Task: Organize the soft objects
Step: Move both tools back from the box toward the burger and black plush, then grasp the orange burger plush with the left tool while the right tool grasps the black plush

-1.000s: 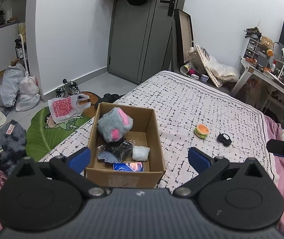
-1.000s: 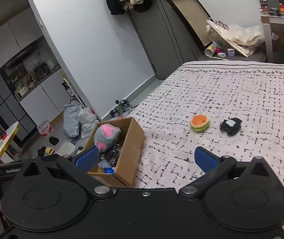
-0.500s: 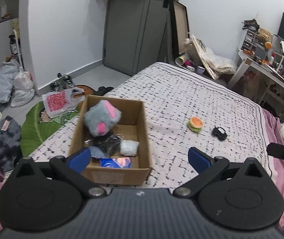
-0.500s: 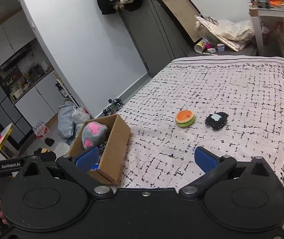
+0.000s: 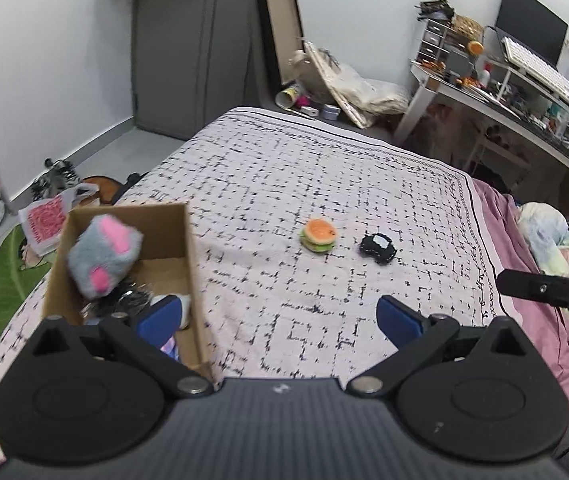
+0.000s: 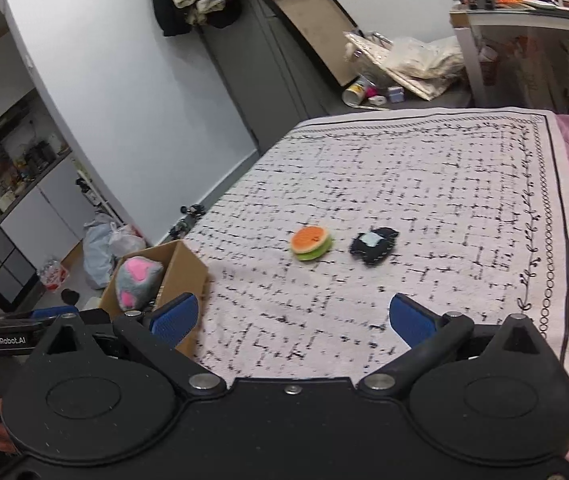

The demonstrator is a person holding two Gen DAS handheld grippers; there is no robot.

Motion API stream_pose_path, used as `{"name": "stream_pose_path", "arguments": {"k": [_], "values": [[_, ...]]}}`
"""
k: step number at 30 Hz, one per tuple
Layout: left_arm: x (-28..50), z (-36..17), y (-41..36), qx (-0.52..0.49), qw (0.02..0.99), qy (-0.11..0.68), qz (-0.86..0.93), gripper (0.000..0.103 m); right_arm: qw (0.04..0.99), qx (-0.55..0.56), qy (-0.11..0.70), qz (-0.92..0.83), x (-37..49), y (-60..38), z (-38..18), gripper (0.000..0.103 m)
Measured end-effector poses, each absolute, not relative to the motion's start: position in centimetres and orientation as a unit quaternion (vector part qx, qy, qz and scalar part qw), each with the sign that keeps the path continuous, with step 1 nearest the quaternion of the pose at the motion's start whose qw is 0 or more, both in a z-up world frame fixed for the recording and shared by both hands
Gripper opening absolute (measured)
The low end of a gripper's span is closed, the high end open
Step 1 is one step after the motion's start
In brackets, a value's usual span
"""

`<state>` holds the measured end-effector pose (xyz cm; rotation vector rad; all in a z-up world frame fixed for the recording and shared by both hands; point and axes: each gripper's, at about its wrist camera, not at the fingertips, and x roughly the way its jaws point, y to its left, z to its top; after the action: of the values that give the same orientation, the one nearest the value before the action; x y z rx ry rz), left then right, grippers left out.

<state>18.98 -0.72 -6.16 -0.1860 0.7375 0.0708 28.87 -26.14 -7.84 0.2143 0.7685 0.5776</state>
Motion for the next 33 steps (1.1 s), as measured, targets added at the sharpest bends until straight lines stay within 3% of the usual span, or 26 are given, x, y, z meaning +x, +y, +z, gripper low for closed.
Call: {"name": "stream_pose_path", "arguments": {"k": [10, 22, 33], "values": [[24.4, -7.3, -1.6, -0.090, 0.917, 0.388, 0.028, 0.100, 0.871, 0.105, 0.404, 0.258, 32.3, -26.2, -8.6, 0.102], [31.9, -9.5, -1.7, -0.107, 0.902, 0.419, 0.016, 0.096, 0.844, 0.125, 0.467, 0.235, 39.2, -25.0, -11.6, 0.090], [39.3, -13.0, -2.1, -0.116, 0.887, 0.447, 0.013, 0.077, 0.818, 0.164, 0.509, 0.211, 45.6, -24.2, -15.5, 0.069]]}}
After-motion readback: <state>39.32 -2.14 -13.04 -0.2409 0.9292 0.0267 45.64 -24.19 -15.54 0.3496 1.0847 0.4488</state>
